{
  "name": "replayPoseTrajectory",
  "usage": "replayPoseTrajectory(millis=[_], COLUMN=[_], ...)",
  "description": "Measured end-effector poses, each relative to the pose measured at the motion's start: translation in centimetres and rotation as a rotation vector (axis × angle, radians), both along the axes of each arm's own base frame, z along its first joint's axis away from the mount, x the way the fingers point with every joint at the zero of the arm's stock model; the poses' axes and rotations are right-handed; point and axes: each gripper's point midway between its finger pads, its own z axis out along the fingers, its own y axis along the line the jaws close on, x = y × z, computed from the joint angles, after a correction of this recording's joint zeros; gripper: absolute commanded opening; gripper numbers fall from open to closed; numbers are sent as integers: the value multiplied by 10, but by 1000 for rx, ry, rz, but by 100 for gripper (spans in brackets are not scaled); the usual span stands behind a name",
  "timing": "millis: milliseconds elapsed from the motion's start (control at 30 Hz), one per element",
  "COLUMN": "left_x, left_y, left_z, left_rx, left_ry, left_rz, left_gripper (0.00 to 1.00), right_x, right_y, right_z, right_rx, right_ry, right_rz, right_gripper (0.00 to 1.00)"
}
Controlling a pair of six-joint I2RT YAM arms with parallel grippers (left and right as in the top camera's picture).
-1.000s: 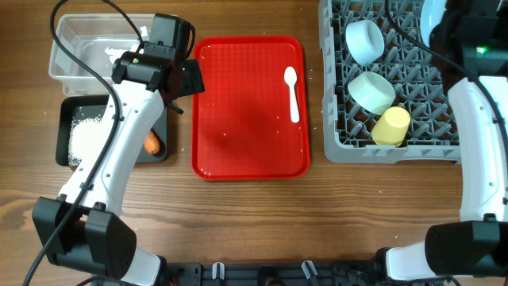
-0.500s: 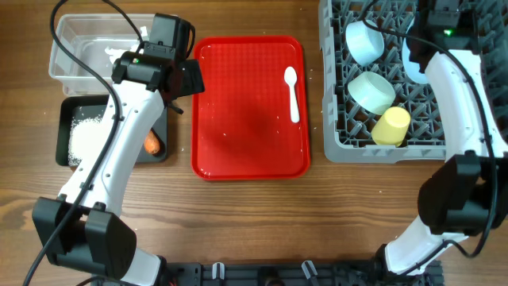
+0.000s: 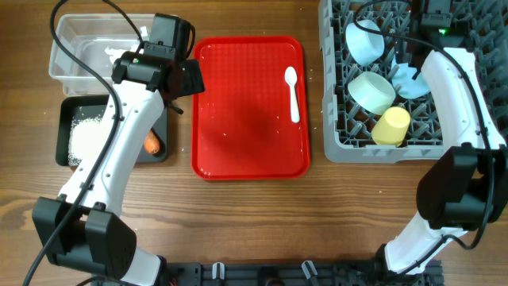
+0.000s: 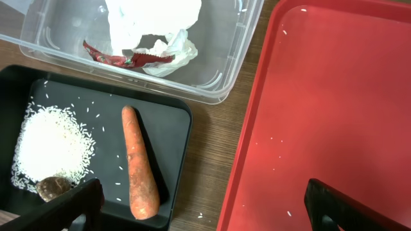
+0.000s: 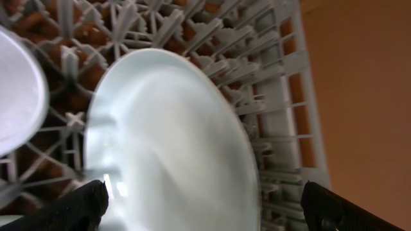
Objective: Sort waste into correct bins and load items into the dishwasher rack
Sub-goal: 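Carry the plate with the right gripper and stand it in the rack, then reach the right gripper to the white spoon and grasp it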
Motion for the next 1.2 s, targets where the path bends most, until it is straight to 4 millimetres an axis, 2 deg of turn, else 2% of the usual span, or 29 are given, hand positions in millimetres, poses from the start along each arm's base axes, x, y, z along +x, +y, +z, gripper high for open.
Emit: replayPoseTrajectory(millis=[67,133,167,333,367,467,700,800,833,933,1000,1100,1200], left_x=[0,0,0,0,0,0,0,0,0,0,0,0,0], left_y=[0,0,0,0,0,0,0,0,0,0,0,0,0], left_z=[0,0,0,0,0,0,0,0,0,0,0,0,0], left_rx=[0,0,0,0,0,0,0,0,0,0,0,0,0], left_ry=[0,0,0,0,0,0,0,0,0,0,0,0,0], left_rz=[0,0,0,0,0,0,0,0,0,0,0,0,0], left_gripper=[100,100,100,100,100,100,100,100,100,100,100,100,100], right_x=[-4,-11,-13,-18,-20,-26,-34,-39,-40,-42,-43,-43,-44], right_y=[11,36,55,187,202,225,245,263,270,296,316,325,319], right_z=[-5,-1,7,58,61,64,54,51,48,22,-15,-62,-110], right_rx=[73,198,272,732,792,899,942,948,947,896,844,790,741], right_ry=[5,2,-15,-122,-119,-101,-45,-22,-11,47,113,183,264], right_rz=[5,61,111,505,540,573,560,578,578,534,460,358,264], right_gripper=[100,100,100,100,100,100,99,99,95,85,81,79,79])
